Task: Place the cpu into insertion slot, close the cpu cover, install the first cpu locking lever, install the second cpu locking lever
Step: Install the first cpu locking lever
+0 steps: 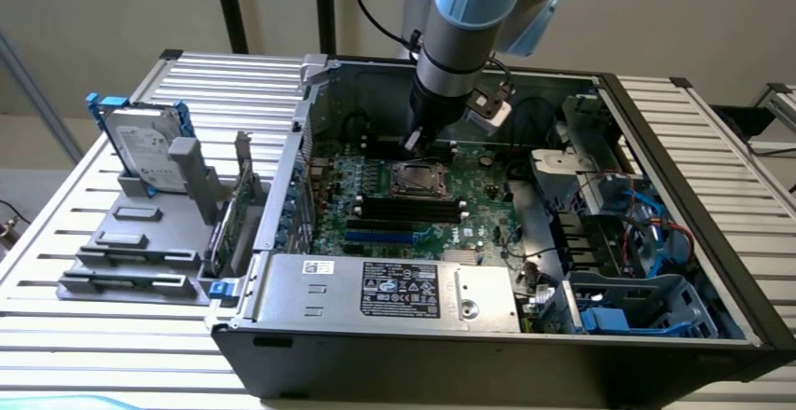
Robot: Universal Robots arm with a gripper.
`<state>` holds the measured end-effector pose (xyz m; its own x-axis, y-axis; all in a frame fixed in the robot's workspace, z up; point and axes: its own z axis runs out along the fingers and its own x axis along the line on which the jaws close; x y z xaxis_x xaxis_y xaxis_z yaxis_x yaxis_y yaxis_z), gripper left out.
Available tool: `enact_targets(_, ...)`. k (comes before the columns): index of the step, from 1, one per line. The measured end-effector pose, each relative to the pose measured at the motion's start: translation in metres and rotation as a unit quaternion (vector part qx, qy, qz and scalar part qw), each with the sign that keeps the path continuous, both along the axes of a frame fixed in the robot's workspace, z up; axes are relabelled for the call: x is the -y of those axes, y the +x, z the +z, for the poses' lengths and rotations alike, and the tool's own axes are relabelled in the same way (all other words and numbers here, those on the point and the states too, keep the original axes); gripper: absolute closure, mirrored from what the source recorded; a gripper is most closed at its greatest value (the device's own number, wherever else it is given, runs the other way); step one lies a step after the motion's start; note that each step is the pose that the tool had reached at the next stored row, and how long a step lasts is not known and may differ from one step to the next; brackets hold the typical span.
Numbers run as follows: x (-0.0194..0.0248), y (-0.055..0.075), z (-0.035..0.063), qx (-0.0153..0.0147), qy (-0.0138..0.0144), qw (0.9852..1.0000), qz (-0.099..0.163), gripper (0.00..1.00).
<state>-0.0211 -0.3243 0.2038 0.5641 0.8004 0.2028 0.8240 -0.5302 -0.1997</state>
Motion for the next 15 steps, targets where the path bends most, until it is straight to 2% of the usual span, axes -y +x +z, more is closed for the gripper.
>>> enact_targets(3,-0.0015,-0.0003,0.0000,0.0000,0.0000,1.0000,0.000,0.89)
enact_targets(9,-0.0016,-0.0003,-0.0002,0.0000,0.0000,1.0000,0.000,0.89)
enact_targets(15,0.0011,-0.0026,-0.0003,0.0000,0.0000,1.0000,0.000,0.89)
